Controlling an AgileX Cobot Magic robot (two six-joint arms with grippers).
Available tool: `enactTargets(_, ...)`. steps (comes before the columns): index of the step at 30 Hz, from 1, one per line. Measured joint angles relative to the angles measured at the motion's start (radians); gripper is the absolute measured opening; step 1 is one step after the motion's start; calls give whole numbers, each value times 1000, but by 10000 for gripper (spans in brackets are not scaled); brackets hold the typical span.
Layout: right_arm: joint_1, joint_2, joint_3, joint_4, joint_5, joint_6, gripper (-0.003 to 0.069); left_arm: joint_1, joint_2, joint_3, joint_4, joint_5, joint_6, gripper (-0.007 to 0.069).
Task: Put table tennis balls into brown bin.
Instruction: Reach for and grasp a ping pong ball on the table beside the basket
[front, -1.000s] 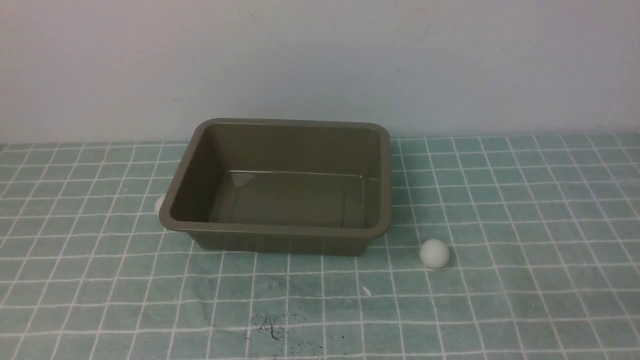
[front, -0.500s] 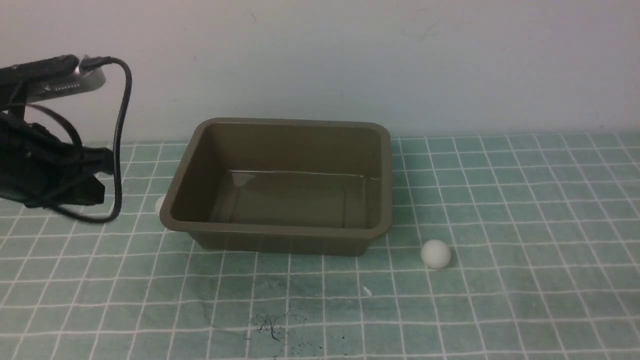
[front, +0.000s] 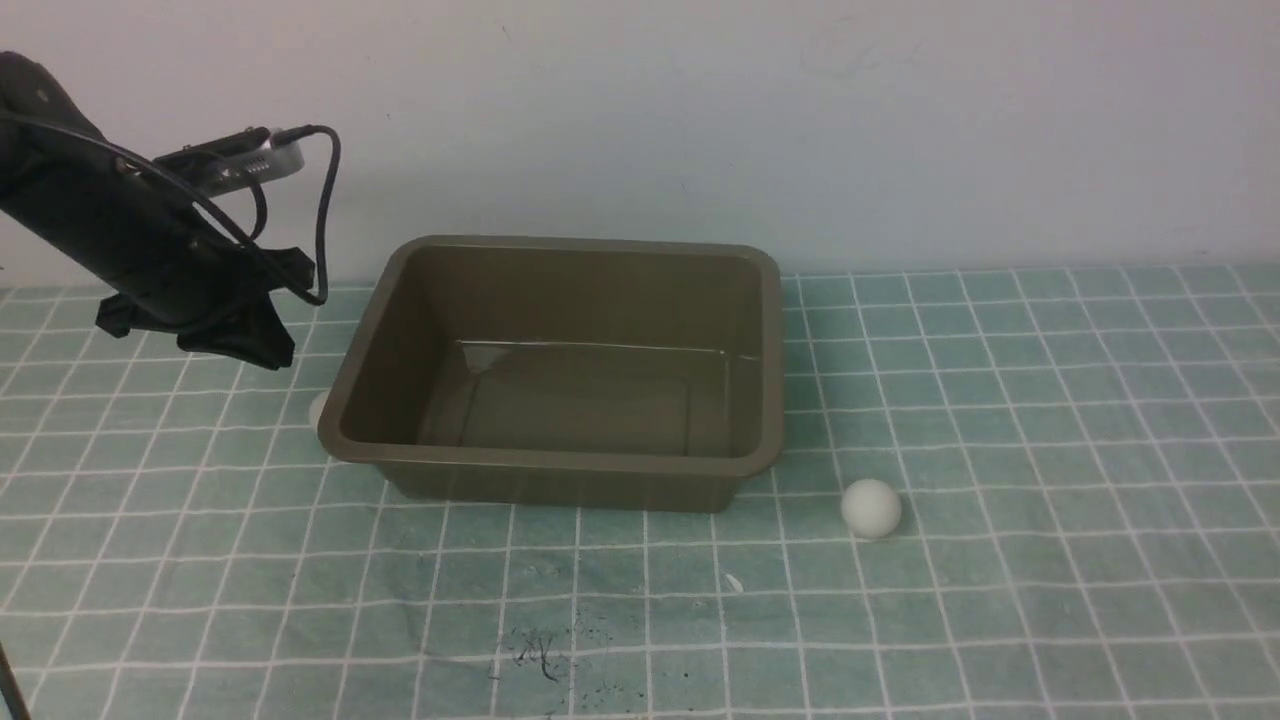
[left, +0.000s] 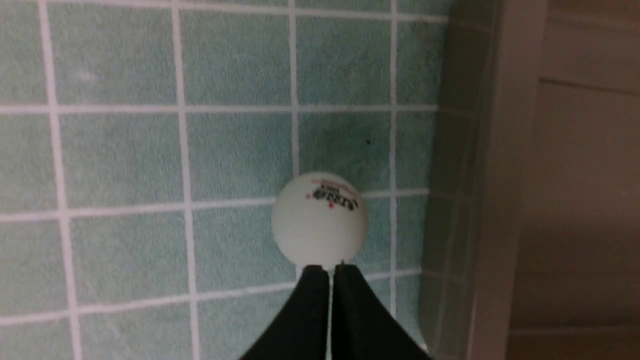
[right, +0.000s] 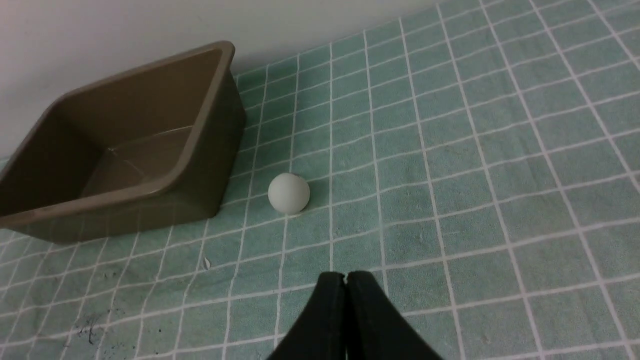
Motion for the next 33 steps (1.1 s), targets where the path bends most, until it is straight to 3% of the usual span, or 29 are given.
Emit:
enactTargets(7, 0, 0, -1, 0, 2, -1, -13, -25, 69, -45, 0, -10, 109, 47)
enactTargets(17, 0, 0, -1, 0, 3, -1, -13, -53, 127, -47, 72, -65, 80, 406)
enactTargets(19, 0, 0, -1, 0, 3, -1, -13, -53, 134, -47, 83, -65, 59, 430)
enactTargets(22, 0, 0, -1, -1, 3, -2, -13, -53, 157, -48, 87, -67, 22, 433)
enactTargets(26, 0, 0, -1, -4, 3, -2, -13, -55, 171, -50, 90, -28, -3, 342)
enactTargets(33, 0, 4, -1, -11, -3, -2, -13, -58, 75, -116, 153, 103, -11, 344)
